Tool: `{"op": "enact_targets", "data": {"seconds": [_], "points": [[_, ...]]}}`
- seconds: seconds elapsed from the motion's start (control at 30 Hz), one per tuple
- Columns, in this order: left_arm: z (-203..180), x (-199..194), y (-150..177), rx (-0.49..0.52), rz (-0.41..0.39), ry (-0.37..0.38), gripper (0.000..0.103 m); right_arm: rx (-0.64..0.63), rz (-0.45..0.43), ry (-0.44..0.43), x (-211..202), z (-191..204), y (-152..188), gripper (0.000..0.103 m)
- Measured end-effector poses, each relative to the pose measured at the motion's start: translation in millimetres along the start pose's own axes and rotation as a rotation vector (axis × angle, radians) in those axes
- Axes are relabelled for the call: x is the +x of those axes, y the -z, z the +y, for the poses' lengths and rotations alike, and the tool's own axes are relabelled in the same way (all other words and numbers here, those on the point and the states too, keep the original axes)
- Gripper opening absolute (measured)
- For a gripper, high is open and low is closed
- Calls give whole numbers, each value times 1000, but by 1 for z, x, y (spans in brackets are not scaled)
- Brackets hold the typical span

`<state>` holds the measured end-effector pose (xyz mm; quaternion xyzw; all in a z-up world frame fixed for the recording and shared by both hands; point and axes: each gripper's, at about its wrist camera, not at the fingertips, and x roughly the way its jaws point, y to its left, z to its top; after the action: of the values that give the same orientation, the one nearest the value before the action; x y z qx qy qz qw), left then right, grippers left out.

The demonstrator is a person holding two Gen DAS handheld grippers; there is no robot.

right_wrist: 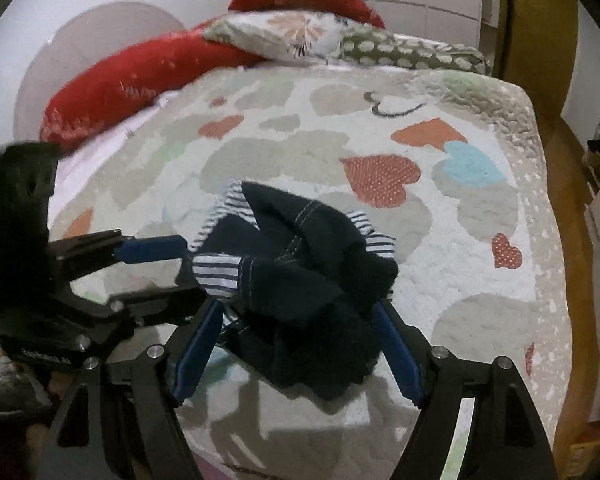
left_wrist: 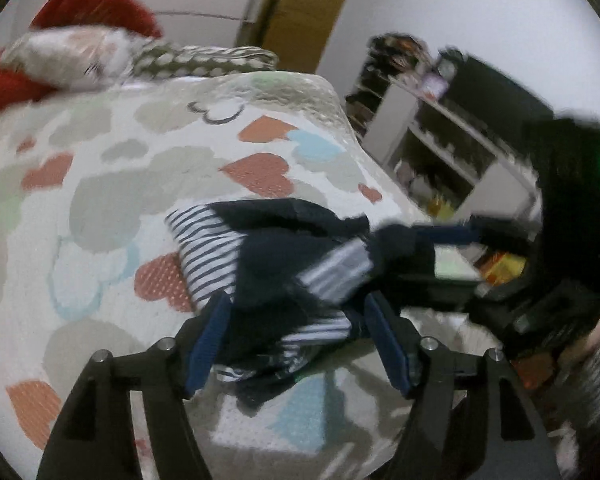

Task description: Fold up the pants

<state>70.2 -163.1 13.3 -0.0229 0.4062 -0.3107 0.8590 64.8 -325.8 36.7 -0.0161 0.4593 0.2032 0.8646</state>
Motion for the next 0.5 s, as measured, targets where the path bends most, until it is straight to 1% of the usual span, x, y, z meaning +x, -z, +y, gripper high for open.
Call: {"op": "enact_targets", "data": {"seconds": [0.03,0.07,0.1,0.13,0.17,0.2,0.23,0.27,0.3,0.33,0.37,0.4,0.47,0.5], "points": [[-5,4,0,30,16,-24,68,5,-20,-10,-6,-2,2,81],[-8,11,0,47,41,-40,64,4,-30,-6,-9,-4,4,82],[-8,16,0,47,59,-51,54,2,-32,10,-9,-5,4,82],[-7,22,-1,38,82,-80,28,3,-29,17,-6,-6,4,82],[-5,24,-1,30,92,-95,18,4,-23,24,-2,-7,4,82],[-1,25,-2,8,96,-91,17,5,-19,26,3,-7,4,82],[4,23,-4,-13,93,-85,8,6,-6,14,12,-6,3,76],[8,21,-7,-26,94,-90,8,6,5,6,17,-5,2,38],[13,17,-12,-43,85,-96,7,2,34,22,27,-3,-2,24],[18,11,-18,-60,71,-105,7,-6,42,55,30,-2,-6,24],[23,6,-24,-75,56,-111,7,-21,26,82,30,-1,-14,24],[27,1,-32,-91,38,-111,7,-29,4,87,27,0,-22,23],[30,-14,-48,-110,-14,-112,7,-44,-76,93,10,4,-46,23],[27,-22,-54,-99,-51,-132,7,-59,-116,101,1,8,-56,23]]}}
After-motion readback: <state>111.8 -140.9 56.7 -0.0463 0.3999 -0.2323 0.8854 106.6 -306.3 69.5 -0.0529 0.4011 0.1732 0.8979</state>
